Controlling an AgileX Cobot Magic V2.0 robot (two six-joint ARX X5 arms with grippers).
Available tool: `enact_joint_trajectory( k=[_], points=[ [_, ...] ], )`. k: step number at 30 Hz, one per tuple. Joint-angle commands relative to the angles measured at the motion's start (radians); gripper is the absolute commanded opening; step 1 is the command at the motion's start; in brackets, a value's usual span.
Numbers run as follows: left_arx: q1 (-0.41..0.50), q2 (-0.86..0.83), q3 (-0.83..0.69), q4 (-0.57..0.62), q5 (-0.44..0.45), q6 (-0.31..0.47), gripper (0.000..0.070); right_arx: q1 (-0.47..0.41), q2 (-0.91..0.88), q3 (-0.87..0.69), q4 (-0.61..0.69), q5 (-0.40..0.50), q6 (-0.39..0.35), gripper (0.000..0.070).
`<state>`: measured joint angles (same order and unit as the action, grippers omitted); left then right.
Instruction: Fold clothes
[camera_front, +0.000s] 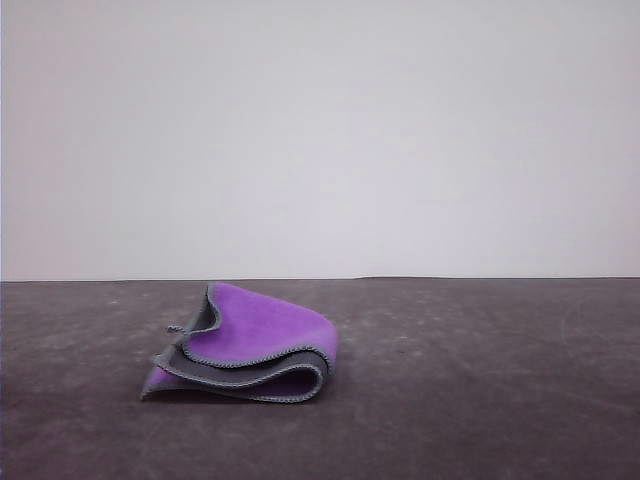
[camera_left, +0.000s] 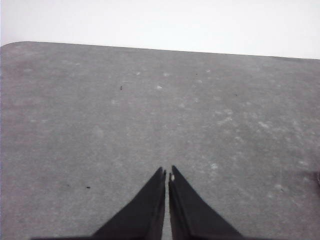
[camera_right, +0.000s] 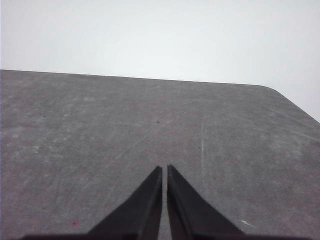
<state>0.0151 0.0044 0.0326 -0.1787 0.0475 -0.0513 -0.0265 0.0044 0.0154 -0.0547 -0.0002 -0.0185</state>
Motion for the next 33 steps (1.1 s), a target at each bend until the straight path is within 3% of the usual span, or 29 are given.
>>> enact_joint_trajectory(
  k=[1,33],
  points=[
    [0.0,-0.001,-0.02,-0.001,-0.003,0.009,0.0,0.0,-0.001,-0.003,0.013,0.001,0.014,0.0015],
    [0.0,-0.001,-0.02,-0.001,-0.003,0.009,0.0,0.0,-0.001,-0.003,0.013,0.001,0.014,0.0015]
  ],
)
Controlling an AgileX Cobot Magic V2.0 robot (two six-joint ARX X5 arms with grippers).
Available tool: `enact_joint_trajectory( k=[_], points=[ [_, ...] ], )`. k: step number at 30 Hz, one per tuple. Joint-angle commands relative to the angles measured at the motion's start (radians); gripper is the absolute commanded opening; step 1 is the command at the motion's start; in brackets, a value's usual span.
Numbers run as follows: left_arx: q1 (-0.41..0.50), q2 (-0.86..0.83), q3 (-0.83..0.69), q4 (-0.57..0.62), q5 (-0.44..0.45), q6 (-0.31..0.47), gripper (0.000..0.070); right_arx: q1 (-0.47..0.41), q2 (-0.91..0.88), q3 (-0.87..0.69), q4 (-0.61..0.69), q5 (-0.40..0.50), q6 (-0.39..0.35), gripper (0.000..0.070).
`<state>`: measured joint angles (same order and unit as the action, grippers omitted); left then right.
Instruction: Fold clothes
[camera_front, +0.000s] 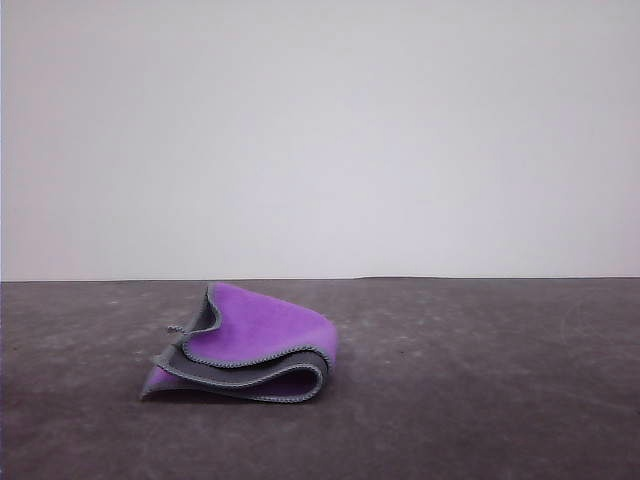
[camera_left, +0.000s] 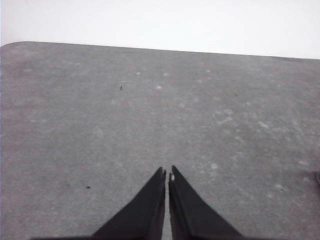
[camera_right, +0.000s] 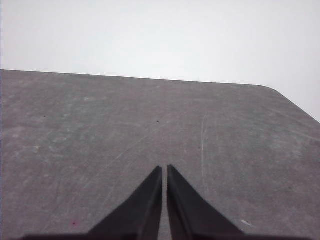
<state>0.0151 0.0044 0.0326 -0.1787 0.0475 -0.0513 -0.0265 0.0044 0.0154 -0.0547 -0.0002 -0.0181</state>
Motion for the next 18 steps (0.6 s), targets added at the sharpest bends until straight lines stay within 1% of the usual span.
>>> enact_joint_trajectory(
  k=[1,18],
  points=[
    [0.0,-0.001,-0.02,-0.001,-0.003,0.009,0.0,0.0,-0.001,-0.003,0.013,0.001,0.014,0.0015],
    [0.0,-0.001,-0.02,-0.001,-0.003,0.01,0.0,0.0,-0.001,-0.003,0.013,0.001,0.014,0.0015]
  ],
)
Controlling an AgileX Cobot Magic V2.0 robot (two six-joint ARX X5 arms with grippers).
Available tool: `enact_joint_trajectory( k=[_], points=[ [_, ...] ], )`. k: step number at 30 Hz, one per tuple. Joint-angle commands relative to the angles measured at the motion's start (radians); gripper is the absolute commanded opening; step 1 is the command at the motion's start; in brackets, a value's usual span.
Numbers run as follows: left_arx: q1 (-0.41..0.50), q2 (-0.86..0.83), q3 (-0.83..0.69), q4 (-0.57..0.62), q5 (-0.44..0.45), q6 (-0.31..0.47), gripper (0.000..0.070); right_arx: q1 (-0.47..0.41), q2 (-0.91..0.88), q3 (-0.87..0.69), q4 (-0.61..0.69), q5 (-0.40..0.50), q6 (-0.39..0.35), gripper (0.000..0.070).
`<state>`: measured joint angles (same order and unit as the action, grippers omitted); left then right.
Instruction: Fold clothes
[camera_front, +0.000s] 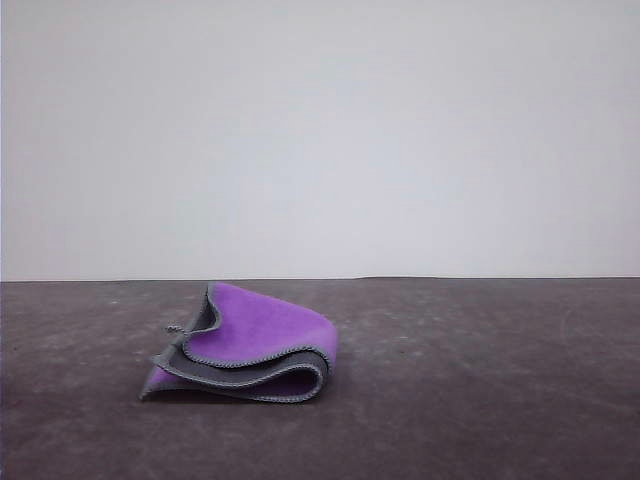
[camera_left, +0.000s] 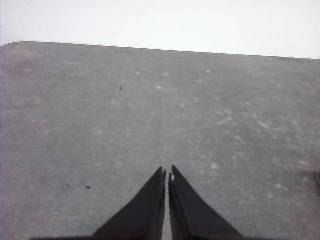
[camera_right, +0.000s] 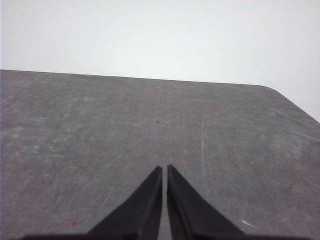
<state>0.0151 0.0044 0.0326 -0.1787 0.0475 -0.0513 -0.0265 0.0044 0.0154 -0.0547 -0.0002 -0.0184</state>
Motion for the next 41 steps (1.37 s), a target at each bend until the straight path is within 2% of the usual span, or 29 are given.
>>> enact_joint_trajectory(
  k=[1,41],
  points=[
    [0.0,-0.001,-0.02,-0.001,-0.003,0.01,0.0,0.0,-0.001,-0.003,0.013,0.001,0.014,0.0015],
    [0.0,-0.001,-0.02,-0.001,-0.003,0.01,0.0,0.0,-0.001,-0.003,0.013,0.0,0.014,0.0015]
  ],
)
